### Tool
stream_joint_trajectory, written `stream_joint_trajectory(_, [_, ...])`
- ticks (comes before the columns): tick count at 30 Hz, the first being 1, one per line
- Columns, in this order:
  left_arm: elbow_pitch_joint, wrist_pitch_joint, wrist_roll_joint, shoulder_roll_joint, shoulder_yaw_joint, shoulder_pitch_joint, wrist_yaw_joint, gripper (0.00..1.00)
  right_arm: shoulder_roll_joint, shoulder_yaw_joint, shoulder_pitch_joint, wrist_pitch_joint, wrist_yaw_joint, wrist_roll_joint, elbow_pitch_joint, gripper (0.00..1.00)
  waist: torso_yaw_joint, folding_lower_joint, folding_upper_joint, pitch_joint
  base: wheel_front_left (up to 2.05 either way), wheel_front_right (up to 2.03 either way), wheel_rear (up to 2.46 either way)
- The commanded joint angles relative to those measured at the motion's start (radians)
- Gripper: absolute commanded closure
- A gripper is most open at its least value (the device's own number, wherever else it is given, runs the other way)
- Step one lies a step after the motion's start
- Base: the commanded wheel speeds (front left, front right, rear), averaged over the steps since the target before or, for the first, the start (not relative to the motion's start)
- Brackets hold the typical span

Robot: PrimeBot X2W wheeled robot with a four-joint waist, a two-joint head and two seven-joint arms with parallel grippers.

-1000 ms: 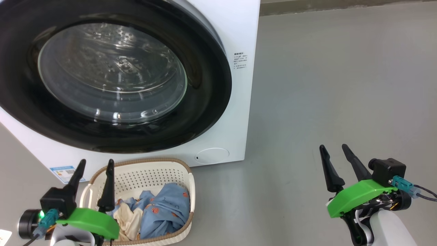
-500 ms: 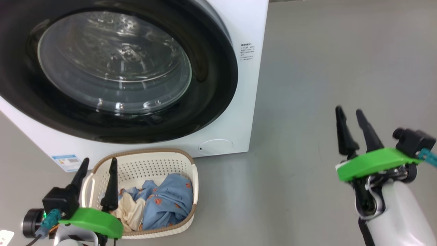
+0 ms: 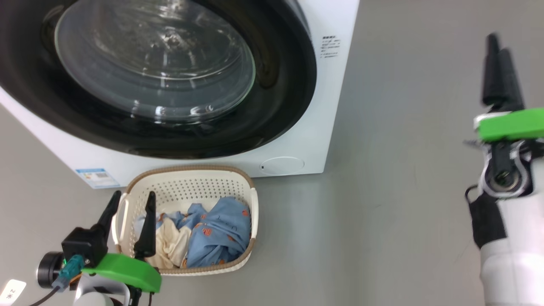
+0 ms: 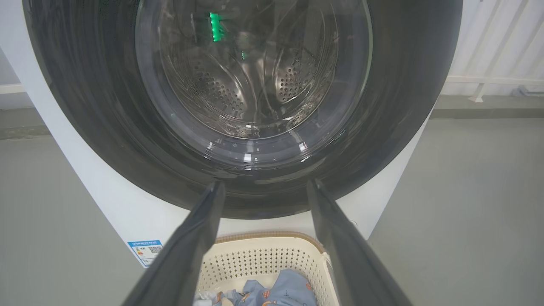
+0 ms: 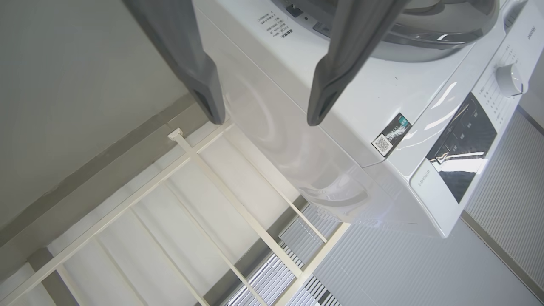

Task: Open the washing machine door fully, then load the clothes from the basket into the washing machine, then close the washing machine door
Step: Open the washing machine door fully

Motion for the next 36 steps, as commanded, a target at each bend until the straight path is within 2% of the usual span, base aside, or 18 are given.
stream_joint_trajectory(1, [-0.027, -0.006, -0.010, 0.018, 0.027, -0.040, -0.003, 0.00, 0.010, 0.001, -0.052, 0.014, 0.002, 0.044, -0.017, 0.00, 0.020, 0.0000, 0.0000, 0.021, 0.00, 0.00, 0.00])
stream_joint_trajectory(2, [-0.027, -0.006, -0.011, 0.018, 0.024, -0.045, -0.003, 0.00, 0.011, -0.017, -0.069, 0.020, 0.002, 0.073, -0.007, 0.00, 0.025, 0.0000, 0.0000, 0.027, 0.00, 0.00, 0.00])
stream_joint_trajectory(3, [-0.027, -0.006, -0.011, 0.018, 0.021, -0.050, -0.003, 0.00, 0.012, -0.033, -0.086, 0.027, 0.002, 0.101, 0.003, 0.14, 0.030, 0.0000, 0.0000, 0.032, 0.00, 0.00, 0.00])
stream_joint_trajectory(5, [-0.027, -0.006, -0.012, 0.018, 0.016, -0.059, -0.003, 0.00, 0.013, -0.053, -0.117, 0.045, 0.002, 0.164, 0.020, 0.69, 0.040, 0.0000, 0.0000, 0.043, 0.00, 0.00, 0.00])
stream_joint_trajectory(6, [-0.027, -0.006, -0.013, 0.018, 0.013, -0.063, -0.003, 0.00, 0.014, -0.068, -0.130, 0.051, 0.002, 0.198, 0.034, 0.87, 0.044, 0.0000, 0.0000, 0.048, 0.00, 0.00, 0.00])
stream_joint_trajectory(7, [-0.026, -0.006, -0.013, 0.018, 0.011, -0.067, -0.003, 0.00, 0.014, -0.079, -0.142, 0.056, 0.002, 0.234, 0.051, 1.00, 0.049, 0.0000, 0.0000, 0.052, 0.00, 0.00, 0.00])
stream_joint_trajectory(11, [-0.025, -0.006, -0.014, 0.015, 0.001, -0.080, -0.003, 0.00, 0.015, -0.095, -0.179, 0.065, 0.002, 0.348, 0.125, 1.00, 0.066, 0.0000, 0.0000, 0.069, 0.00, 0.00, 0.00])
stream_joint_trajectory(16, [-0.023, -0.006, -0.014, 0.013, -0.006, -0.093, -0.003, 0.00, 0.015, -0.076, -0.216, 0.098, 0.002, 0.433, 0.195, 1.00, 0.081, 0.0000, 0.0000, 0.090, 0.00, 0.00, 0.00])
stream_joint_trajectory(25, [-0.025, -0.006, -0.015, 0.007, -0.013, -0.110, -0.003, 0.00, 0.015, -0.036, -0.299, 0.250, 0.002, 0.491, 0.285, 1.00, 0.102, 0.0000, 0.0000, 0.127, 0.00, 0.00, 0.00])
stream_joint_trajectory(36, [-0.030, -0.006, -0.016, -0.001, -0.017, -0.125, -0.003, 0.00, 0.015, -0.011, -0.388, 0.428, 0.002, 0.477, 0.368, 1.00, 0.122, 0.0000, 0.0000, 0.165, 0.00, 0.00, 0.00])
